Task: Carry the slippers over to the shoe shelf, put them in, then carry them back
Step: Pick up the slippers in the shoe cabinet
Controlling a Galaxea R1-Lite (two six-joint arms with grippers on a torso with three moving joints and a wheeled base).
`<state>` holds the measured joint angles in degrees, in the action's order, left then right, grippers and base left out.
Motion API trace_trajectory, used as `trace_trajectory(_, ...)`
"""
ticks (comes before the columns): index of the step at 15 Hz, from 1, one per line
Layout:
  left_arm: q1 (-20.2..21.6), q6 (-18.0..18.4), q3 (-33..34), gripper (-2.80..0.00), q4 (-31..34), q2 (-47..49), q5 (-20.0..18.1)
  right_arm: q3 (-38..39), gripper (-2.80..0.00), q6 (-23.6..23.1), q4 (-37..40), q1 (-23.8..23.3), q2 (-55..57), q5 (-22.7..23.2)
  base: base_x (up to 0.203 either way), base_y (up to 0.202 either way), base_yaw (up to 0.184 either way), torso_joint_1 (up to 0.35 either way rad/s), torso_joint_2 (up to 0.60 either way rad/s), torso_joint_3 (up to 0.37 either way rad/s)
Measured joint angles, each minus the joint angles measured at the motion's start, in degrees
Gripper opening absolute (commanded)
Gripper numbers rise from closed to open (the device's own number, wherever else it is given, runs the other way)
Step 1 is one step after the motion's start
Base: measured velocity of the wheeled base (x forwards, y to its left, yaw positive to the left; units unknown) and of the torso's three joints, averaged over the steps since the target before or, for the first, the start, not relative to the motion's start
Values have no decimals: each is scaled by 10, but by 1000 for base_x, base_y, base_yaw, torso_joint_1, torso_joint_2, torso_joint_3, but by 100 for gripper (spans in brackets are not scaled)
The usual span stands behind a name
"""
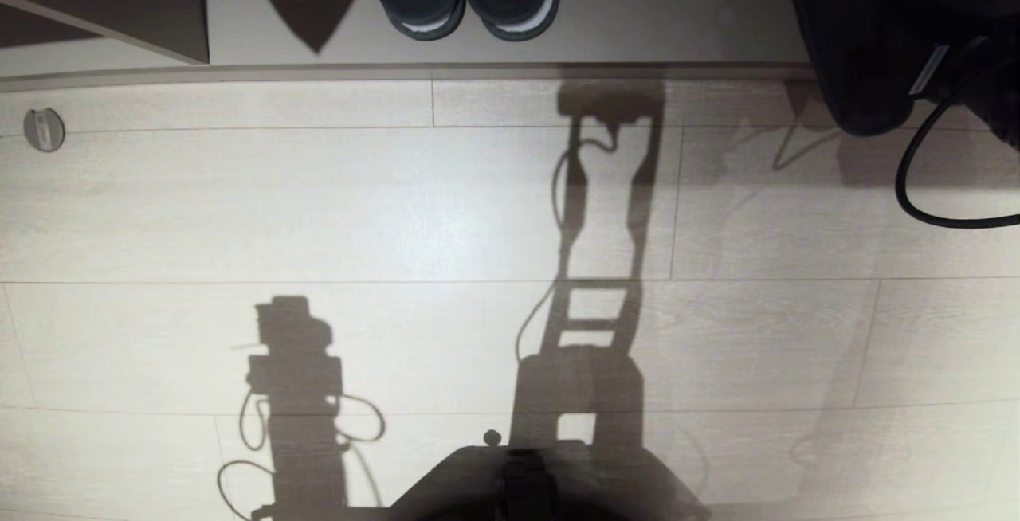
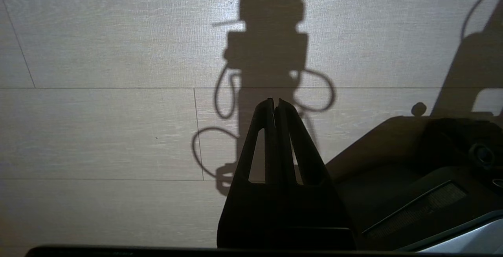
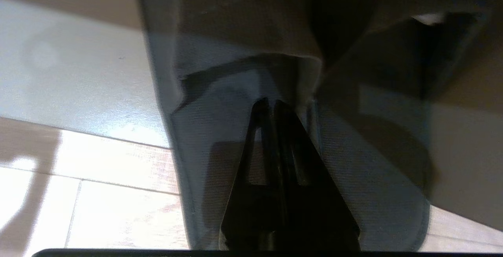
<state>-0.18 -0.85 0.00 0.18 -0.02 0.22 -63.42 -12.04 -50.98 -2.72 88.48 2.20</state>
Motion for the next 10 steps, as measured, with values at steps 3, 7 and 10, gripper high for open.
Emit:
trace_trajectory(3,0,0,0,-280,0,0,0,2,0,-3,1,-1,-10,9,0,0,0,0,0,0)
trace_trajectory(7,0,0,0,-280,0,0,0,6,0,-43,2,-32,-15,11,0,0,0,0,0,0)
trace_trajectory(10,0,0,0,-280,0,0,0,6,0,-31,-6,-40,-6,17,0,0,0,0,0,0)
